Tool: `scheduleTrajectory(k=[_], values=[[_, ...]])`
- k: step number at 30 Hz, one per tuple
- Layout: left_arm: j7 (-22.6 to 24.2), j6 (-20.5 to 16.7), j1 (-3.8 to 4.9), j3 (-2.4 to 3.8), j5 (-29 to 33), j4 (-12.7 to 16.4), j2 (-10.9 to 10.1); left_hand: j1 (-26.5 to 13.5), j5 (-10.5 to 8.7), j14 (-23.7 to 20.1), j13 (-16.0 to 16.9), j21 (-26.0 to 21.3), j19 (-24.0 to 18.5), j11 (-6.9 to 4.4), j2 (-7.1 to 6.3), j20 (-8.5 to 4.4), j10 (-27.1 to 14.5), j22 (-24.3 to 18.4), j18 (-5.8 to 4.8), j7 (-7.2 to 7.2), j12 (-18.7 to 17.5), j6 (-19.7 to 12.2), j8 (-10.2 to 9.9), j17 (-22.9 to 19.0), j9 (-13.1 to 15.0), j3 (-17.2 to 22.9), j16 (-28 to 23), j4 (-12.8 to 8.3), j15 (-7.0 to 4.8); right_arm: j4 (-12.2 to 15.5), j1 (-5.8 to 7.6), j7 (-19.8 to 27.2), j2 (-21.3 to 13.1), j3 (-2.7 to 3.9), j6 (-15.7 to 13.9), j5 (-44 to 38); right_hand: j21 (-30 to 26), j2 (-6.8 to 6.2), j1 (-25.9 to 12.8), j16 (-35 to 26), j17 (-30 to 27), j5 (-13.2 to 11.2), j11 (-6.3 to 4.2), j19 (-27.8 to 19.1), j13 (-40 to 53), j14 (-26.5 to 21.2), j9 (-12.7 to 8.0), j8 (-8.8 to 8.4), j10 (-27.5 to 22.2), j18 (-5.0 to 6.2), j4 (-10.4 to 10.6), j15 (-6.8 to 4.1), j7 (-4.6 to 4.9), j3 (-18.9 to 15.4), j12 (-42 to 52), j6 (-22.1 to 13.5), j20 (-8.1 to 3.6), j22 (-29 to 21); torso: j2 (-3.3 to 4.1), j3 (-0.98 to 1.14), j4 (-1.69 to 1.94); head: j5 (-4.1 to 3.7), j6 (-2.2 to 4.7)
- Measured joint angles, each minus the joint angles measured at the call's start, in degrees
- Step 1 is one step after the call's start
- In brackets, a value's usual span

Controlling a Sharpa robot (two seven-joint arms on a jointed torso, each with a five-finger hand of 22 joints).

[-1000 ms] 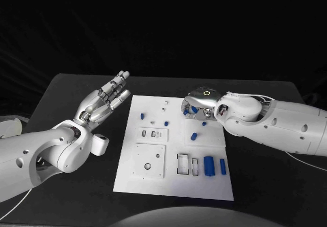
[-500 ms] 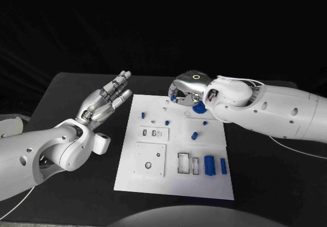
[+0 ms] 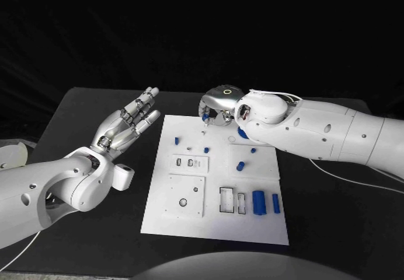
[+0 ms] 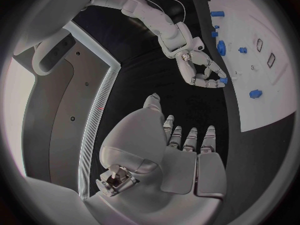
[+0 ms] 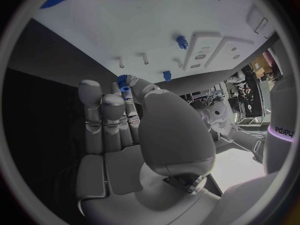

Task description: Assemble the parts on the task board

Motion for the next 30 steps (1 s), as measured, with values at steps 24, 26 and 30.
scheduleTrajectory(k=[24,26,30], values=[[-0.2,0.4,-0.05,0.0,0.7,-0.5,0.5,0.2,0.24,0.2,0.0,0.0,0.0,0.0,0.24,0.0,0.0,0.0,0.01,0.18,0.0,0.2,0.0,0.0,0.0,0.3,0.0,0.0,0.18,-2.1,-0.86,-0.1,0.3,0.02,2.2,0.8,0.4,-0.23,0.2,-0.7,-1.0,1.1,-0.21,-0.4,0.0,-0.6,-0.2,-1.26,-0.2,0.01,-0.8,0.61,0.54,0.8,-1.7,-1.5,0.4,1.4,-0.07,-0.06,-0.09,-0.15,0.15],[-0.2,0.5,-0.06,0.0,0.7,-0.5,0.5,0.2,0.24,0.2,0.0,0.0,0.0,-0.01,0.24,0.0,0.0,0.0,0.0,0.18,0.0,0.2,0.0,0.0,0.0,0.3,0.0,0.0,0.18,-2.2,-0.96,0.0,0.3,0.09,2.2,1.0,0.4,-0.23,0.2,-0.7,-1.0,1.1,-0.21,-0.4,0.0,-0.6,-0.2,-1.26,-0.2,0.01,-0.8,0.61,0.54,0.8,-1.8,-1.5,0.4,1.4,-0.07,-0.08,-0.07,-0.19,0.16],[-0.2,0.6,-0.06,0.0,0.8,-0.5,0.6,0.4,0.24,0.0,0.0,0.0,0.0,-0.01,0.46,-0.01,0.0,0.0,0.01,0.18,0.0,0.2,0.0,0.0,0.0,0.5,0.0,0.2,0.39,-2.6,-1.07,0.1,0.6,0.18,2.1,1.2,0.4,-0.23,0.2,-0.7,-1.1,1.1,-0.21,-0.6,0.1,-0.8,-0.2,-1.27,-0.2,0.01,-0.8,0.81,0.73,0.8,-1.9,-1.7,0.61,1.5,-0.07,-0.09,-0.04,-0.25,0.1]])
